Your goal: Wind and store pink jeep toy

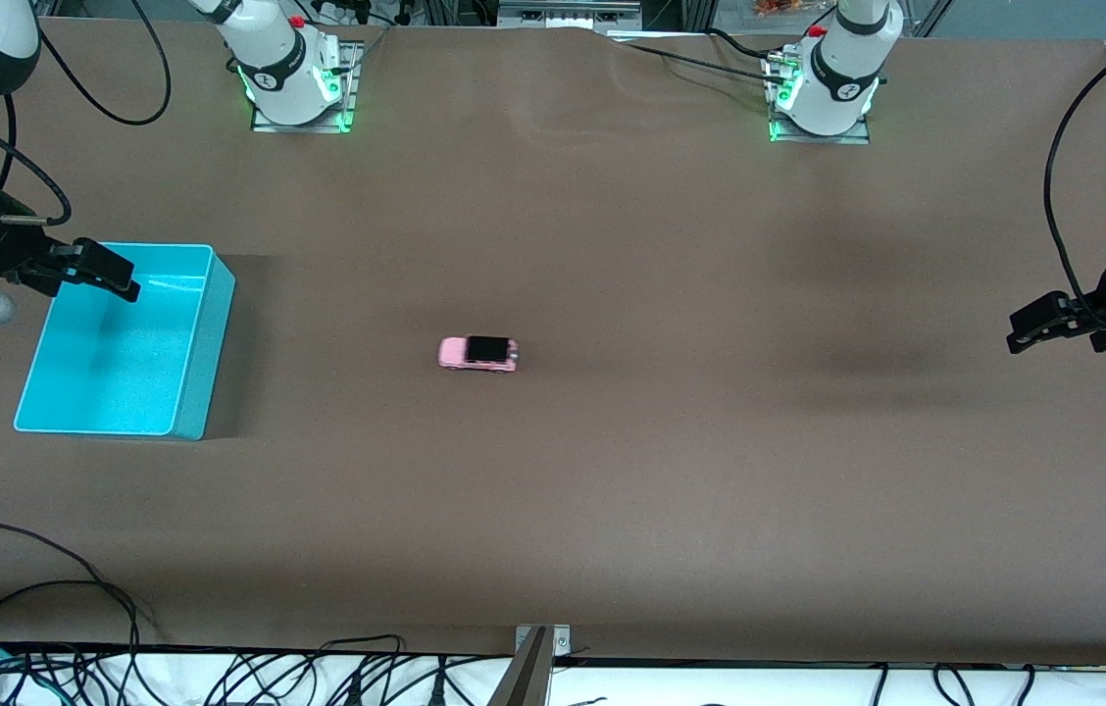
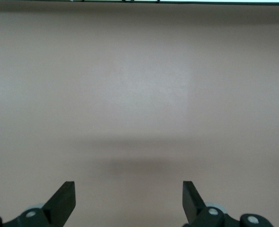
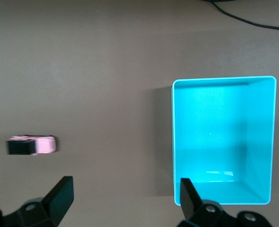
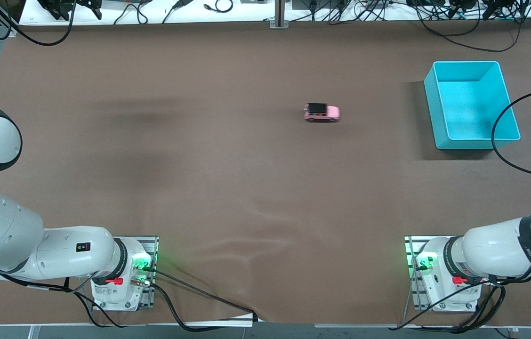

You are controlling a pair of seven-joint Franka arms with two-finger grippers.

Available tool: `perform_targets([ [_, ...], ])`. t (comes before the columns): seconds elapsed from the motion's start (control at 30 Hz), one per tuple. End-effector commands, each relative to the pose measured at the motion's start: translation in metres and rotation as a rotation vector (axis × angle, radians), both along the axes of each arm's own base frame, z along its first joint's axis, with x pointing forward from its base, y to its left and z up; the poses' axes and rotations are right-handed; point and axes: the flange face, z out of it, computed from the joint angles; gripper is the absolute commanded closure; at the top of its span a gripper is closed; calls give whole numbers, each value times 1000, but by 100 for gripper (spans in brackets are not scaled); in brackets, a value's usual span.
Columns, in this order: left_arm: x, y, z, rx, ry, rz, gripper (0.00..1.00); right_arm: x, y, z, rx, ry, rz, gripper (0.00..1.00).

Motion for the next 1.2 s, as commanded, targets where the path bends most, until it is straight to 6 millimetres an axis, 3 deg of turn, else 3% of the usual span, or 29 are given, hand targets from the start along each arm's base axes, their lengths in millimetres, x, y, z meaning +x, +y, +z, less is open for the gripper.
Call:
perform_targets([
  [0.0,-5,-3,3,-10,11,-26,0,-3,0,7,-4,0,18,0],
  [1.17,-7,-2,1,-8,28,-25,0,-4,1,6,-4,8,18,0],
])
